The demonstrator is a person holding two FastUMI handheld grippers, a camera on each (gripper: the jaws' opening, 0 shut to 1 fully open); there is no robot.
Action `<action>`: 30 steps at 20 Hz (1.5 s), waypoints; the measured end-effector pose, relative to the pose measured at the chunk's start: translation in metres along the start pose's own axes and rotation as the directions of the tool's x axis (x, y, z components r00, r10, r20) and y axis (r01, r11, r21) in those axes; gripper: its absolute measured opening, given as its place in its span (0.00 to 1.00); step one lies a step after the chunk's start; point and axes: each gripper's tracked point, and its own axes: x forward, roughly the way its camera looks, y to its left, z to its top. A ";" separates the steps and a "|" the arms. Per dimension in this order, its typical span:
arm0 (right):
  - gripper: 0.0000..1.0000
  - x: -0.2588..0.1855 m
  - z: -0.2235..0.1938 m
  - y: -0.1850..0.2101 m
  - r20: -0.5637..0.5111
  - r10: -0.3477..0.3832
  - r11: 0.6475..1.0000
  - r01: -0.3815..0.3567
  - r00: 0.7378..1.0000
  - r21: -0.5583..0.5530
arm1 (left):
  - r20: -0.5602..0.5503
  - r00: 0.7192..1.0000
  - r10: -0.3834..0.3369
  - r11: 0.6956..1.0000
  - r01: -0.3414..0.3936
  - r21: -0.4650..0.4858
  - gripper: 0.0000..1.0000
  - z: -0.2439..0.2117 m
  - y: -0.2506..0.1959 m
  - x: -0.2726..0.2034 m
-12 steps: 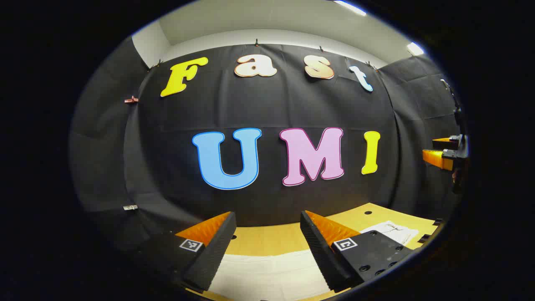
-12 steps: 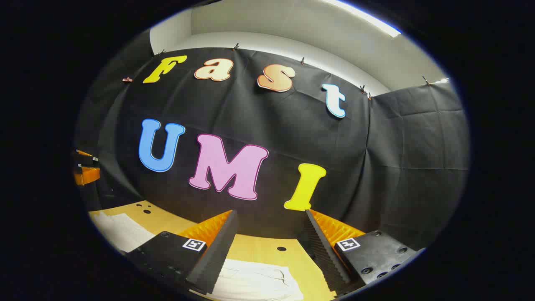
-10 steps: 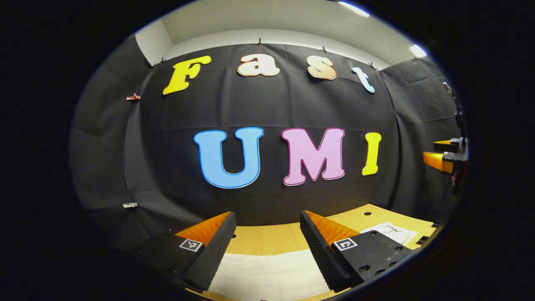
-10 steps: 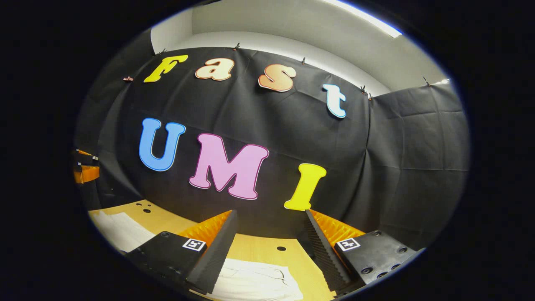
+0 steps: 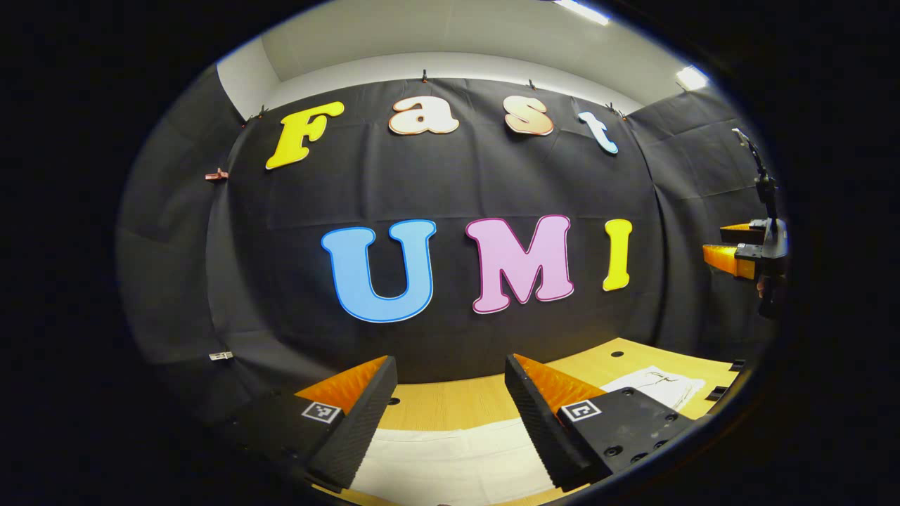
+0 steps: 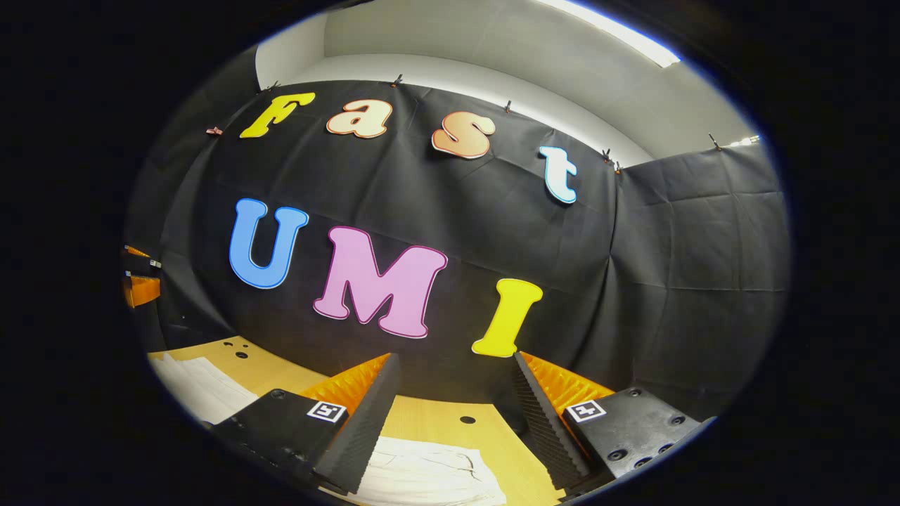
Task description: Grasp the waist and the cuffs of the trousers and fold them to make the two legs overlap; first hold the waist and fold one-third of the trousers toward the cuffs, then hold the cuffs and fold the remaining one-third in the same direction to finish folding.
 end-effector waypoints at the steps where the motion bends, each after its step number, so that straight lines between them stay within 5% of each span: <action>1: 0.97 0.000 0.000 0.000 -0.001 0.000 1.000 0.000 1.000 -0.004 | -0.001 1.000 -0.001 1.000 0.001 -0.001 0.98 0.000 -0.001 0.000; 9: 0.97 -0.011 -0.025 -0.009 -0.027 0.035 0.978 -0.040 0.999 -0.204 | -0.048 0.999 -0.026 0.992 0.032 0.126 0.97 -0.032 0.018 -0.008; 15: 0.97 -0.034 -0.115 -0.019 -0.191 0.103 0.875 -0.180 0.976 -0.450 | -0.179 0.982 -0.065 0.916 0.130 0.380 0.96 -0.110 0.046 -0.024; 20: 0.96 -0.061 -0.206 -0.011 -0.381 0.166 0.774 -0.360 0.909 -0.521 | -0.374 0.920 -0.112 0.774 0.317 0.548 0.96 -0.202 0.052 -0.048; 26: 0.96 -0.083 -0.281 -0.009 -0.502 0.205 0.606 -0.511 0.840 -0.609 | -0.583 0.804 -0.114 0.469 0.561 0.682 0.96 -0.309 0.073 -0.069; 30: 0.96 -0.097 -0.312 -0.011 -0.564 0.192 0.607 -0.549 0.803 -0.575 | -0.709 0.699 -0.093 0.402 0.678 0.616 0.96 -0.372 0.091 -0.073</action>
